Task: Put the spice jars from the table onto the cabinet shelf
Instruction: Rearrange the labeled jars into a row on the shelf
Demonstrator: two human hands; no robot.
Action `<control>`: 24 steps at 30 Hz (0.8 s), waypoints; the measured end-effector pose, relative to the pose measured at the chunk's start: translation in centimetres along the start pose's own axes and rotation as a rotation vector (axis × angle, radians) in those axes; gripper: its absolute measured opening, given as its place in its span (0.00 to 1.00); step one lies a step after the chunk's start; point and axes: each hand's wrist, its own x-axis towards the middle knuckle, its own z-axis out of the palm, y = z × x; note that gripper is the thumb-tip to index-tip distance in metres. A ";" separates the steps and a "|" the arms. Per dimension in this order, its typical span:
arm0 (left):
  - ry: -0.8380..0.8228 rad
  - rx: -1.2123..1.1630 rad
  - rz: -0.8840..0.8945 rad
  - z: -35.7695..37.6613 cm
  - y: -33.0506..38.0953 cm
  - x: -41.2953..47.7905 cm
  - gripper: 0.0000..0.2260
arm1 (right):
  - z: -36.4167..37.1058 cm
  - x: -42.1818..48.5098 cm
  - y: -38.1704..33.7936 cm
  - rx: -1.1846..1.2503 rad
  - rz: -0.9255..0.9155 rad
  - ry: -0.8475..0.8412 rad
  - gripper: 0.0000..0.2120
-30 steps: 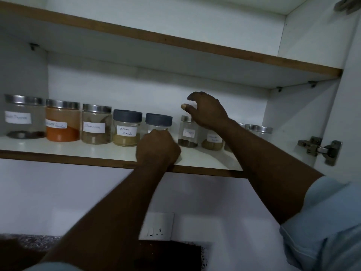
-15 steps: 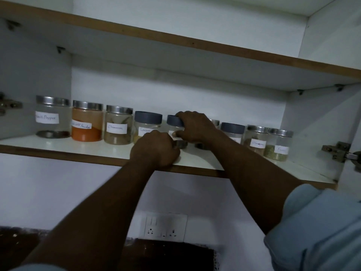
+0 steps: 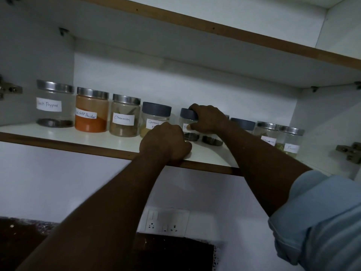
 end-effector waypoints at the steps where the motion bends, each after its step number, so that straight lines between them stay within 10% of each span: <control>1: -0.003 -0.001 -0.001 0.0 0.0 0.0 0.15 | 0.0 0.0 0.1 0.000 0.002 0.004 0.30; 13: -0.011 -0.014 -0.037 0.5 -0.2 0.0 0.16 | -0.3 -0.3 0.4 0.014 -0.059 0.054 0.37; 19: 0.341 -0.047 -0.273 0.2 -0.3 -1.0 0.13 | -5.1 -1.4 -1.7 0.173 -0.057 0.092 0.30; 24: 0.160 0.005 -0.292 -2.2 -4.7 -2.1 0.13 | -6.3 -2.5 -6.3 0.249 -0.152 0.117 0.31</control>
